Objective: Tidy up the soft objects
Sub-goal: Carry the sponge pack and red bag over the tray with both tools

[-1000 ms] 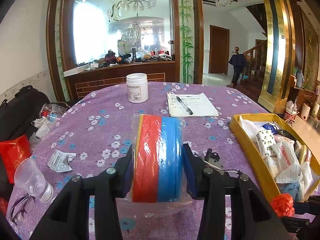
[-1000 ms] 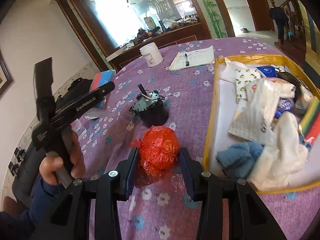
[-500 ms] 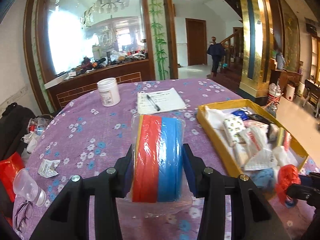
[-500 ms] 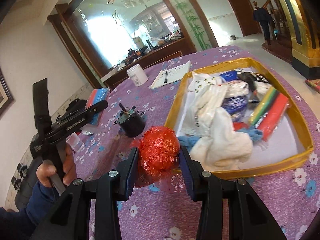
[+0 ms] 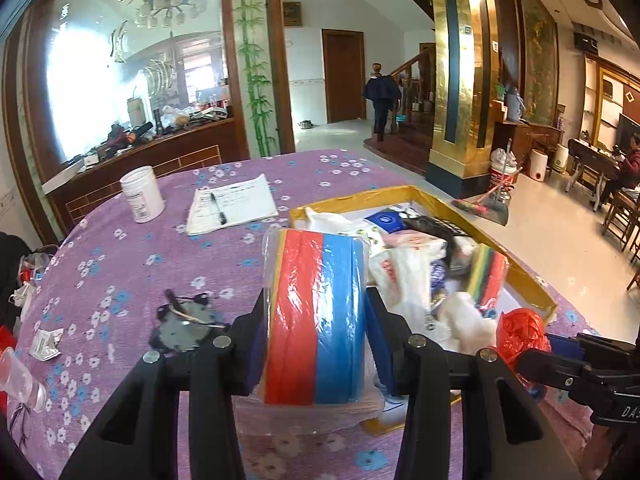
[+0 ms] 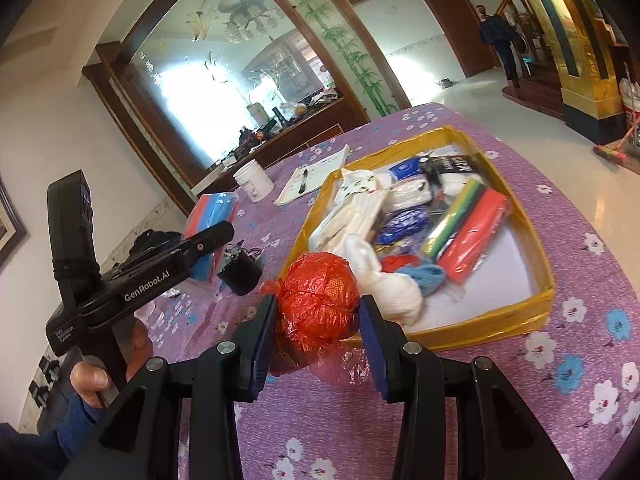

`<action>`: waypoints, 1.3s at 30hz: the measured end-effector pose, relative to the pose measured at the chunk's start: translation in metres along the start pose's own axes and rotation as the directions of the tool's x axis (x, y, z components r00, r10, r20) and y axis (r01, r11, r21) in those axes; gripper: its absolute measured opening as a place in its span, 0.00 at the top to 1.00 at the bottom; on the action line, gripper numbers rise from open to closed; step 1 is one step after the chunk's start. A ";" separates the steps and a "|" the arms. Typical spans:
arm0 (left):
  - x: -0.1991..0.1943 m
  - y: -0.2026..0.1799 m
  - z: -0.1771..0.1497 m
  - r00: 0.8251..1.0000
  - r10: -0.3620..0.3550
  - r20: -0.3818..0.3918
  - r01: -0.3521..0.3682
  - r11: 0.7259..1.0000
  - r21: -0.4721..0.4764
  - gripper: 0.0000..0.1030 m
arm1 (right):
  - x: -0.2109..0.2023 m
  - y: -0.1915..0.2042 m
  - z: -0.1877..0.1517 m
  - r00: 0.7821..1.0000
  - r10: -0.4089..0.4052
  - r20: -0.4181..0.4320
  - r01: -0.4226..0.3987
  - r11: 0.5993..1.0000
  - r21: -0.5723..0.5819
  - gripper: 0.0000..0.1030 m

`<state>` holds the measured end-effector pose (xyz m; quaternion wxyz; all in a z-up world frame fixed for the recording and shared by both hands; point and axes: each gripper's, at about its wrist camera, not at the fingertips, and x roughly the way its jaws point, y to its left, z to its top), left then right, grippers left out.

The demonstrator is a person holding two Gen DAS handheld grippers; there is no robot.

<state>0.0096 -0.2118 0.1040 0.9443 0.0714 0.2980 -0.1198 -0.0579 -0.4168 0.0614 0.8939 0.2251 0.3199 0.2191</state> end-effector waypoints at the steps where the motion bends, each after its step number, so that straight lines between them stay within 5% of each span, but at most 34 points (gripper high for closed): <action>1: 0.002 -0.004 0.001 1.000 -0.006 -0.002 0.006 1.000 0.003 0.58 | -0.003 -0.004 0.001 1.000 -0.002 0.006 0.002 1.000 0.007 0.57; 15: 0.025 -0.065 0.012 0.995 -0.101 -0.027 0.102 0.994 0.033 0.58 | -0.023 -0.041 0.004 0.998 -0.043 0.054 0.038 0.996 0.081 0.57; 25: 0.055 -0.075 0.012 0.977 -0.196 -0.079 0.194 0.980 -0.038 0.58 | -0.027 -0.053 0.027 0.990 -0.124 0.063 0.116 0.986 0.120 0.57; 39: 0.080 -0.065 0.005 0.958 -0.263 -0.117 0.253 0.963 -0.090 0.59 | 0.039 -0.062 0.065 0.971 -0.239 0.022 0.236 0.967 0.100 0.57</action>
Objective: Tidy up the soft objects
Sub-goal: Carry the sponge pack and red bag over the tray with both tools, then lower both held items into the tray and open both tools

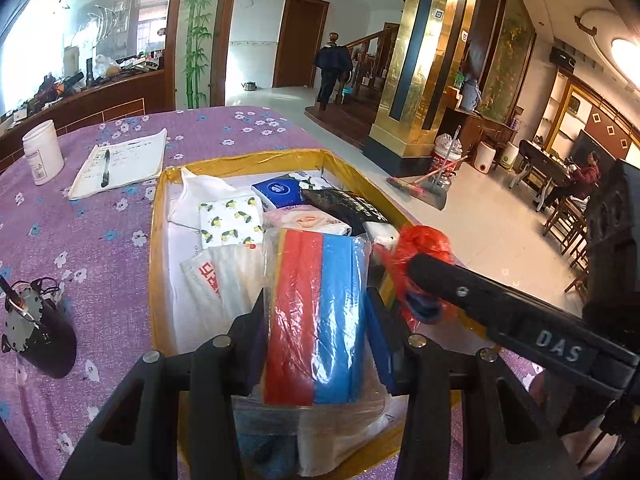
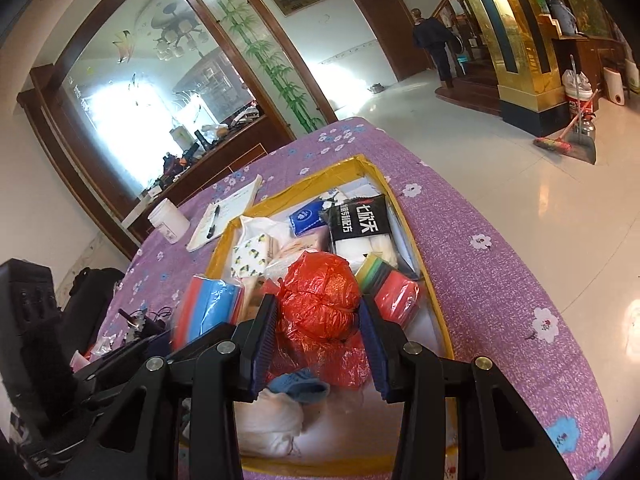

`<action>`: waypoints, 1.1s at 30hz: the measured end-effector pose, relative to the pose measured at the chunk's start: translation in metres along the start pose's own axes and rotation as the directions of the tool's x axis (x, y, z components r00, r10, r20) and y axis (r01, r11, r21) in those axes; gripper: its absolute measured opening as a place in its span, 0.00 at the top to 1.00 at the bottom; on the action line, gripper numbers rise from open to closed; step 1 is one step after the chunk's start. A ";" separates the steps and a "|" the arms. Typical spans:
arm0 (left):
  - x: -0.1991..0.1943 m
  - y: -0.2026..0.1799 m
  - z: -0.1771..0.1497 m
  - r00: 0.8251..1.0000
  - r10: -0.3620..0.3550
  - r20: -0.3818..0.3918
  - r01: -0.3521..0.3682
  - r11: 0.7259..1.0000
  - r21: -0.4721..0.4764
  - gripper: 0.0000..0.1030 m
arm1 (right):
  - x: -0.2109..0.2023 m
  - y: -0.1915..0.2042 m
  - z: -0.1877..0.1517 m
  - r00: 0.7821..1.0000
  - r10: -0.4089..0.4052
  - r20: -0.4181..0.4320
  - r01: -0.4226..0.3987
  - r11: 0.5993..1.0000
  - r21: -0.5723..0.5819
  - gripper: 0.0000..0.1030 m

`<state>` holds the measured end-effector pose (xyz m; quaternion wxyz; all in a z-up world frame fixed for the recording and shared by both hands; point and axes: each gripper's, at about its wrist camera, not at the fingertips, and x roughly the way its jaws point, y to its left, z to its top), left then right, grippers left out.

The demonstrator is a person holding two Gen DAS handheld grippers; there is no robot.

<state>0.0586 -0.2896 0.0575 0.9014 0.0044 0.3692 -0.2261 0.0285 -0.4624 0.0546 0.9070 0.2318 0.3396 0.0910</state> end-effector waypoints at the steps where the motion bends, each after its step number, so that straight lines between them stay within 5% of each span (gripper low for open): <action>1: 0.002 -0.002 -0.001 1.000 0.000 0.000 0.000 1.000 0.009 0.59 | 0.003 -0.001 0.000 1.000 -0.001 -0.003 0.001 1.000 -0.001 0.57; 33: 0.004 -0.014 -0.013 0.999 0.032 0.000 -0.032 0.997 0.068 0.59 | 0.013 0.001 -0.003 0.999 -0.042 -0.002 0.042 0.998 -0.046 0.57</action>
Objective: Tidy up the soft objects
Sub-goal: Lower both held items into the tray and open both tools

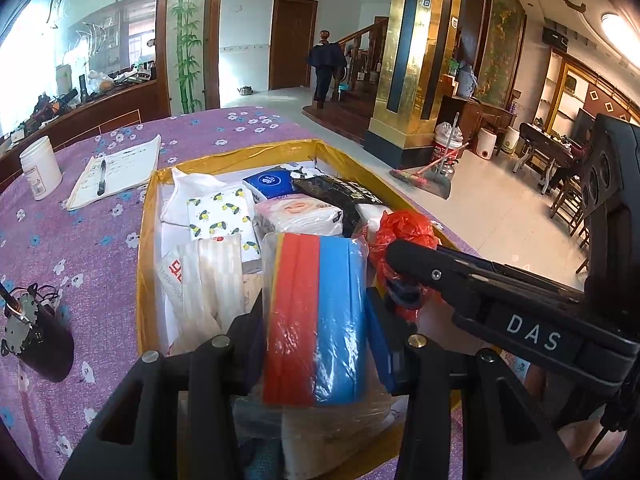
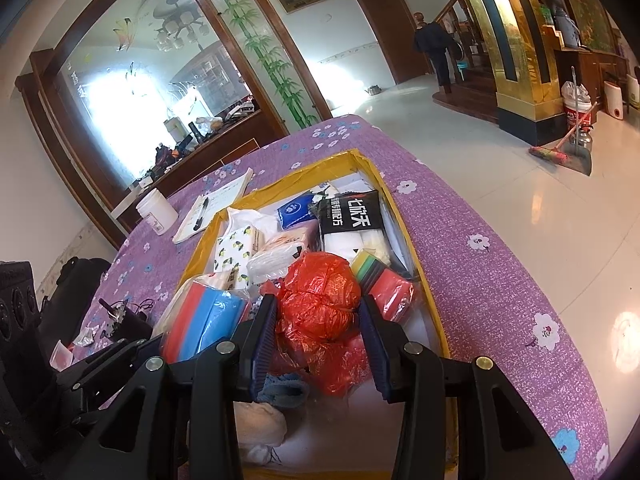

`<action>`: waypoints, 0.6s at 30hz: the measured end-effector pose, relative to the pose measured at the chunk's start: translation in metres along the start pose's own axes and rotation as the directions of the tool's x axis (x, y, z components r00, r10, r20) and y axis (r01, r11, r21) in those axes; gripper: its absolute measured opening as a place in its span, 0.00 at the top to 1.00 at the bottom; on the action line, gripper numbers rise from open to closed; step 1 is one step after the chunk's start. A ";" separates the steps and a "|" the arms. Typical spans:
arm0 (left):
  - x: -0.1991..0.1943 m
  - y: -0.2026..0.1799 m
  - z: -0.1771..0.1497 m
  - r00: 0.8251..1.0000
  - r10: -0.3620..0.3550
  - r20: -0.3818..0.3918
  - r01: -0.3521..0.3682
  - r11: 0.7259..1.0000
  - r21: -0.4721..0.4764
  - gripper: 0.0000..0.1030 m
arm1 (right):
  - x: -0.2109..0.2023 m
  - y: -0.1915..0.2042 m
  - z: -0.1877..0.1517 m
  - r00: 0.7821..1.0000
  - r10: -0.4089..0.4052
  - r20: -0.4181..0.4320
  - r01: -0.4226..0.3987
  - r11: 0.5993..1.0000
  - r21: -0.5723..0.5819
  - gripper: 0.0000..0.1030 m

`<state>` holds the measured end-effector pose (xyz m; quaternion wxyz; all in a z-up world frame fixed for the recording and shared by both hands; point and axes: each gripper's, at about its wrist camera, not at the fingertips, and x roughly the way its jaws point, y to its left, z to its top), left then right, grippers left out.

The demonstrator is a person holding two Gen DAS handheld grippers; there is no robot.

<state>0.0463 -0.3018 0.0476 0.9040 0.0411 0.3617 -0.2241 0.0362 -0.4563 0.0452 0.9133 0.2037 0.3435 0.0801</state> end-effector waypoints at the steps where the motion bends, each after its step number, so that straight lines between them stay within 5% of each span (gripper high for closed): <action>1: 0.000 -0.001 0.000 1.000 0.000 0.001 0.000 1.000 0.001 0.59 | 0.000 0.001 0.000 1.000 -0.002 -0.002 0.002 1.000 -0.003 0.57; 18: -0.002 -0.006 0.000 1.000 0.002 0.007 -0.002 1.000 0.030 0.52 | 0.001 -0.001 -0.002 1.000 -0.001 -0.005 0.001 1.000 0.010 0.54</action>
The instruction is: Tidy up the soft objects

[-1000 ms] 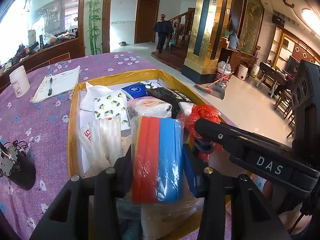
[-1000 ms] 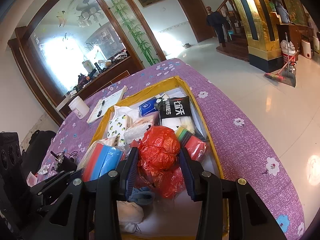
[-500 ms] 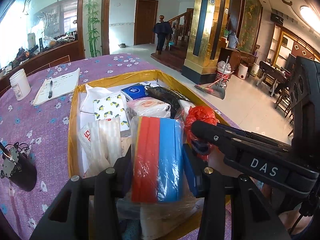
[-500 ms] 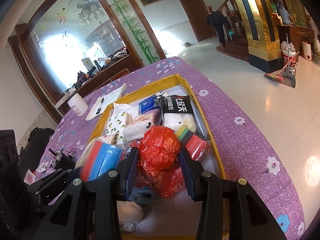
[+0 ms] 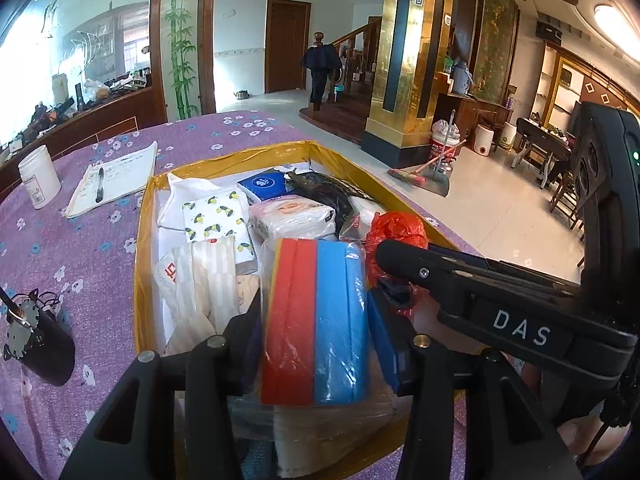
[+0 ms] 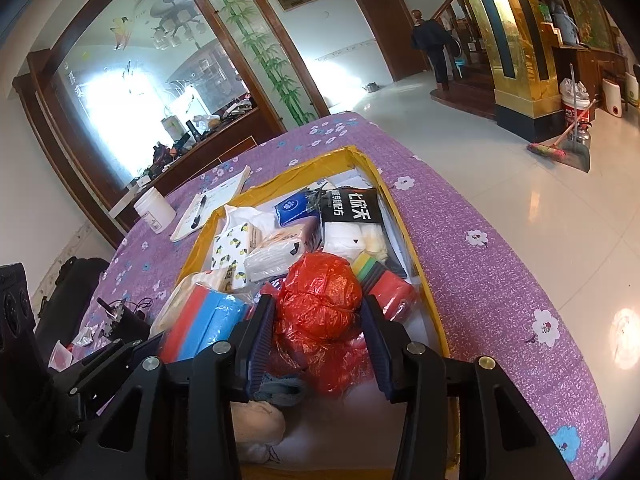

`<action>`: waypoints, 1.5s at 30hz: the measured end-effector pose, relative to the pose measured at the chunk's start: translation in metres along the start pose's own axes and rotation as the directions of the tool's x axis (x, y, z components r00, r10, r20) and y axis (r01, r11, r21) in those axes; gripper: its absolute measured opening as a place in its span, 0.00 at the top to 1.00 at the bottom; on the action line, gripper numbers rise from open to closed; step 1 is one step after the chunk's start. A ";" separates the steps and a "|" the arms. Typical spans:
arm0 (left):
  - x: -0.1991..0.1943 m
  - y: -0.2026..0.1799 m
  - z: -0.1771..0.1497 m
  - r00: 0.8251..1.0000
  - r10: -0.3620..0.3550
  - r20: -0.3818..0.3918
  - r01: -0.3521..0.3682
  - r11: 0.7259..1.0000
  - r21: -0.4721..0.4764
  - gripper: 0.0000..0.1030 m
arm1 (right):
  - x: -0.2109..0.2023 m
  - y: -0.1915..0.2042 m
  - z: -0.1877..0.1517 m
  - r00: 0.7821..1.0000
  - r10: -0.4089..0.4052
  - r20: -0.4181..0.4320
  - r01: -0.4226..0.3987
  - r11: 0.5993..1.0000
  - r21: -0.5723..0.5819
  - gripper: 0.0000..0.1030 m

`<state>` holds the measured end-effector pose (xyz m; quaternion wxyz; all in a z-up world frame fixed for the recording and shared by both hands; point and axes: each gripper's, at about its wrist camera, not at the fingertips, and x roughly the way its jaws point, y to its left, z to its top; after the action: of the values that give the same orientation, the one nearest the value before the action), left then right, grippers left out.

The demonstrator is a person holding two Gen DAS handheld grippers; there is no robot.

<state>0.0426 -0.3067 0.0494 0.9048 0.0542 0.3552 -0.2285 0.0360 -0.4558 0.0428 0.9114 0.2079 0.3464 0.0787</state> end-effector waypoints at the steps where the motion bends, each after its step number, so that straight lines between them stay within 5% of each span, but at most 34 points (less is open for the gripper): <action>1: -0.001 -0.001 0.000 1.000 0.001 0.004 -0.001 1.000 0.004 0.51 | -0.001 0.000 0.000 1.000 0.002 0.002 -0.002 1.000 0.000 0.54; 45: -0.025 -0.016 -0.005 0.982 0.110 0.155 -0.127 0.987 0.102 0.21 | -0.032 -0.003 0.006 0.992 0.031 0.125 -0.033 0.999 0.010 0.29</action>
<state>0.0161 -0.3099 0.0630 0.9364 0.1085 0.2694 -0.1970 0.0162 -0.4696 0.0643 0.9286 0.2236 0.2857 0.0780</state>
